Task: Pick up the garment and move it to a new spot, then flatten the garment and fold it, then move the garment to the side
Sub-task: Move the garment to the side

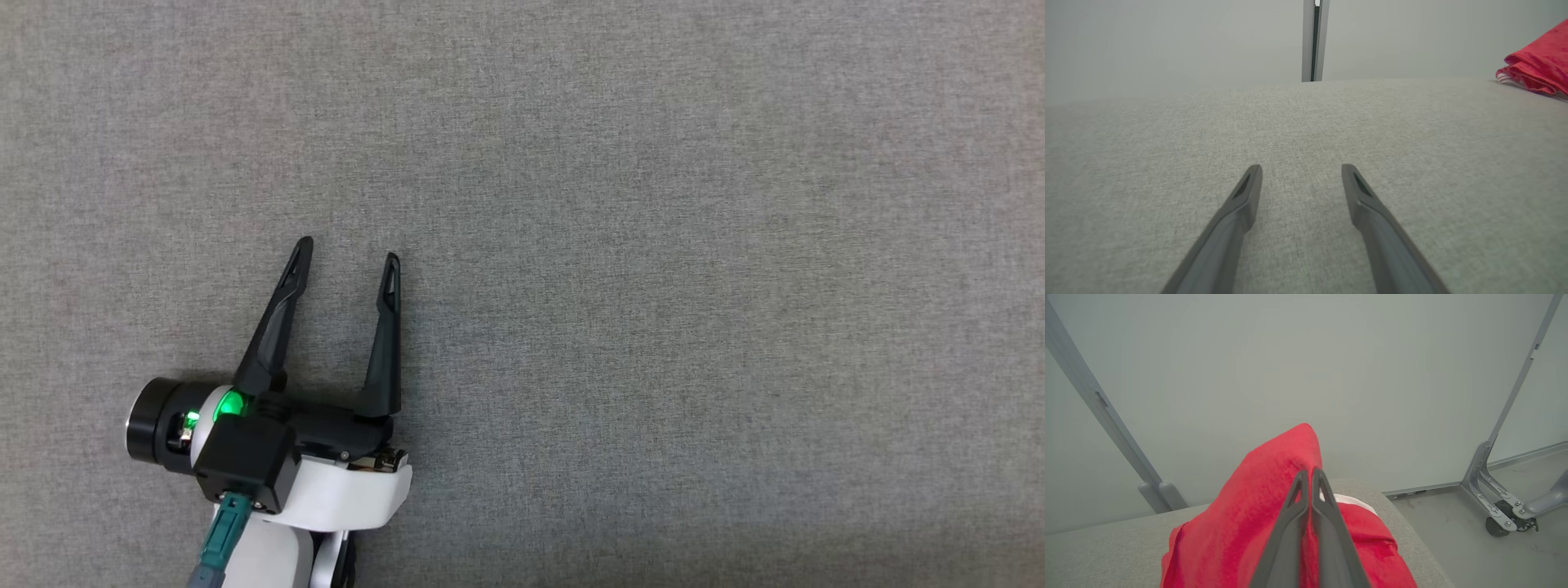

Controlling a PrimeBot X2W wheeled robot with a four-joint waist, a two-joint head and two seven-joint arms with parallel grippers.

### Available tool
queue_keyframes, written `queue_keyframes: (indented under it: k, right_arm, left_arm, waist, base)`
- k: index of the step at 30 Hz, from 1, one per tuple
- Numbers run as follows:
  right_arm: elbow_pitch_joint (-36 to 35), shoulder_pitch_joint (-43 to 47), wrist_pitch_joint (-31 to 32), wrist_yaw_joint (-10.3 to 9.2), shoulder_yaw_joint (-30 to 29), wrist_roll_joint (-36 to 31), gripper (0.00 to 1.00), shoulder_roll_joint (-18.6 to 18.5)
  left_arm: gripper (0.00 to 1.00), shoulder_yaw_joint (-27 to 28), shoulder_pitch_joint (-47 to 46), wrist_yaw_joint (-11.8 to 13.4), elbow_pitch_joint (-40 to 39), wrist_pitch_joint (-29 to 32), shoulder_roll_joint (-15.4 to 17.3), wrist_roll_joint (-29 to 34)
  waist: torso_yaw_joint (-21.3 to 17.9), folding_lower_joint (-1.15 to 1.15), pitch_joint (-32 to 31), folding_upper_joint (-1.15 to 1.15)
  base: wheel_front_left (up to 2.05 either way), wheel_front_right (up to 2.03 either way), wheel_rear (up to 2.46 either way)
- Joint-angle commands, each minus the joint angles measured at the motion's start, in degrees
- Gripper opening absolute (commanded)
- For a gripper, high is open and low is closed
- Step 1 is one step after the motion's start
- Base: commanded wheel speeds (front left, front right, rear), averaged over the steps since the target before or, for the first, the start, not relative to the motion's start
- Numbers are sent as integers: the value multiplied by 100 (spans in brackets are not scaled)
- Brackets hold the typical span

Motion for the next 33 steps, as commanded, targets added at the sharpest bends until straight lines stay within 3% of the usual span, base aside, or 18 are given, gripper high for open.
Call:
queue_keyframes:
  k: [1, 2, 3, 4, 8, 12, 15, 25, 30, 33]
  right_arm:
    - [234, 70, -59, -4, -18, -75, 0, -23]
    - [420, 86, -35, -4, -2, -132, 19, -10]
    - [647, 81, -17, -5, 30, -248, 64, -7]
    - [857, 29, -40, -4, 52, -391, 100, 28]
    - [1411, -233, -138, -4, 1, -824, 100, 339]
    - [1663, -428, -201, -4, -1, -1839, 100, 864]
    - [1230, -277, -203, -4, -330, -2705, 100, 1476]
    - [-742, 1752, -202, -7, -1377, -5292, 100, 4094]
    - [-1613, 2720, -203, -8, -1487, -6029, 100, 5070]
    - [-1944, 3243, -197, -8, -1558, -6372, 100, 5453]
  left_arm:
    - [100, 16, -60, -34, 250, 40, 23, 21]
    - [100, 15, -65, -31, 264, 40, 26, 18]
    - [100, 10, -72, -34, 279, 40, 31, 9]
    - [100, 7, -77, -25, 288, 40, 34, -9]
    - [100, -10, -47, 17, 311, 39, 40, -62]
    - [100, -13, 79, 71, 292, 25, 28, -117]
    - [100, 22, 150, 103, 295, 23, 23, -178]
    - [100, 134, 581, 189, 334, 24, 21, -989]
    - [100, 227, 862, 134, 277, 24, 23, -1190]
    - [100, 289, 1101, 89, 298, 24, 22, -1230]
  waist:
    - [36, 0, 18, 0]
    - [54, 0, 14, 0]
    - [79, 0, -3, 0]
    - [103, 0, -28, 0]
    - [163, 0, -176, 0]
    - [188, 0, -482, 0]
    - [167, 0, -770, 0]
    - [68, 0, -1905, 0]
    - [96, 0, -2506, 0]
    - [80, 0, -2853, 0]
  base:
    - [0, 0, 0]
    - [0, 0, 0]
    - [0, 0, 0]
    - [0, 0, 0]
    - [0, 0, 0]
    - [0, 0, 0]
    - [0, 0, 0]
    - [0, 0, 0]
    - [0, 0, 0]
    - [0, 0, 0]
